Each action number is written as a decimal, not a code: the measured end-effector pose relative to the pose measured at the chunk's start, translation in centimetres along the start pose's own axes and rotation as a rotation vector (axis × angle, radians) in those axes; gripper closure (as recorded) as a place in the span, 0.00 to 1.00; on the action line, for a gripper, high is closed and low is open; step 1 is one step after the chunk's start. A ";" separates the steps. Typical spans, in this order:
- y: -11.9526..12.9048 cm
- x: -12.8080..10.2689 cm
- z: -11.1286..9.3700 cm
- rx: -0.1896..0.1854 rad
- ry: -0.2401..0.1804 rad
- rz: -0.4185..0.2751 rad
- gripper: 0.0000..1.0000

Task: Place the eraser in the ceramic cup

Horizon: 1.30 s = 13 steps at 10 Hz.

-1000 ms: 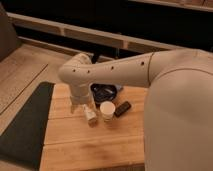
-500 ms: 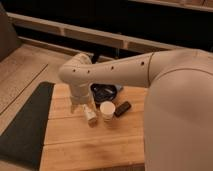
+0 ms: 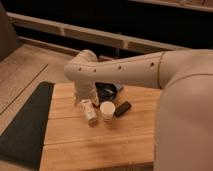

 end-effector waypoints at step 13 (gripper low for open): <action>-22.7 -5.1 -4.2 -0.052 -0.297 0.609 0.35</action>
